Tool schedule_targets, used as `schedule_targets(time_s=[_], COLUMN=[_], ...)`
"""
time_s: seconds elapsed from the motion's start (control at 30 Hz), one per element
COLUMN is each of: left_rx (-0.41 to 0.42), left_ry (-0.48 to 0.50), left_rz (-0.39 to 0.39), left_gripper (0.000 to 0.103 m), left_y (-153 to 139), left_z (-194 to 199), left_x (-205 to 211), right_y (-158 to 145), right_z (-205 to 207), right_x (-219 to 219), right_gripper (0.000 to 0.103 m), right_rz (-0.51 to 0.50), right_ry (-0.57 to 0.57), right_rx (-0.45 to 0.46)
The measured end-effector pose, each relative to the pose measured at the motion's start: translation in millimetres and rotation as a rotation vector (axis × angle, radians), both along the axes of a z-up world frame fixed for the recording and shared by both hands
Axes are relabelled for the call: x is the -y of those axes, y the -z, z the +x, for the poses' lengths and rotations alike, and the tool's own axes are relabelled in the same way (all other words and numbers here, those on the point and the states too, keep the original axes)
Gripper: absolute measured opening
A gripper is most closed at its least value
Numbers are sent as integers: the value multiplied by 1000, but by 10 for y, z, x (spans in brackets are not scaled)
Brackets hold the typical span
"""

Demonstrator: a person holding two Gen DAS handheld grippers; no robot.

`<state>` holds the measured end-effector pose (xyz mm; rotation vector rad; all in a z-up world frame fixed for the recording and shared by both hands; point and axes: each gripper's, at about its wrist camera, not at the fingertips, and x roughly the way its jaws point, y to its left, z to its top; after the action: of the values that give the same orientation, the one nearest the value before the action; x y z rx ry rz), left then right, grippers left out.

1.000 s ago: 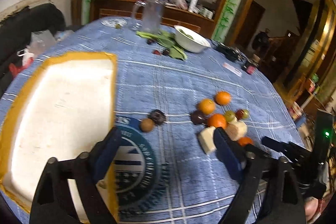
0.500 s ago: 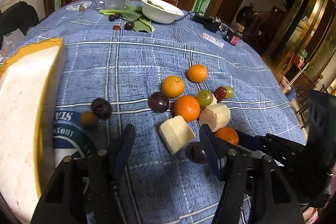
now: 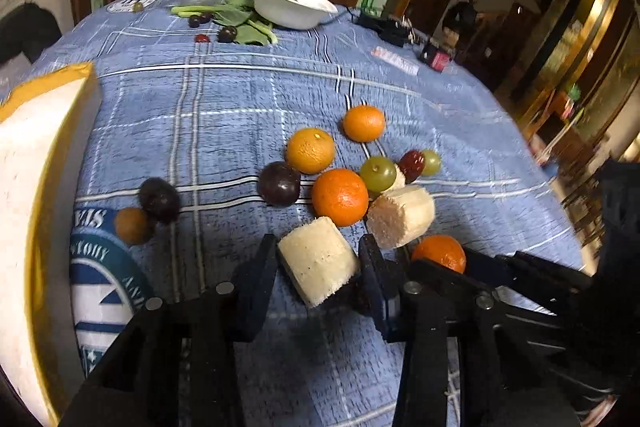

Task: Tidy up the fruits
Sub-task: 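Grasp a pale fruit cube with the left tool while the right tool grasps an orange, then lower the cube into the yellow-rimmed tray and open the left tool while the right tool drops its orange there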

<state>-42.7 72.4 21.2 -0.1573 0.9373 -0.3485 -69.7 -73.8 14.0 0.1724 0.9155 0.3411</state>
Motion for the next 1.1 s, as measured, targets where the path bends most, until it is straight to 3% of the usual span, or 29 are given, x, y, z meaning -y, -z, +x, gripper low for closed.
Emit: schedule_targets(time_s=[0.27, 0.47, 0.6, 0.8, 0.93, 1.1], left_rx=[84, 155, 133, 91, 99, 98], left_ry=[-144, -400, -529, -582, -601, -608], left_rz=[-69, 19, 67, 38, 37, 35], left_gripper=[40, 40, 40, 41, 41, 41], left_y=[-392, -541, -438, -268, -258, -233], left_z=[-273, -521, -597, -662, -707, -761], left_x=[-736, -1612, -2067, -2404, -2522, -2639], right_y=[-200, -497, -629, -632, -430, -194], right_z=[-165, -215, -234, -229, -286, -341], right_x=[-128, -619, -1097, -1955, -2525, -2879], right_gripper=[33, 33, 33, 34, 34, 34], right_rz=[-27, -14, -4, -13, -75, -166], right_ry=[-4, -110, -215, -388, -483, -530], right_rx=[40, 94, 116, 105, 79, 83])
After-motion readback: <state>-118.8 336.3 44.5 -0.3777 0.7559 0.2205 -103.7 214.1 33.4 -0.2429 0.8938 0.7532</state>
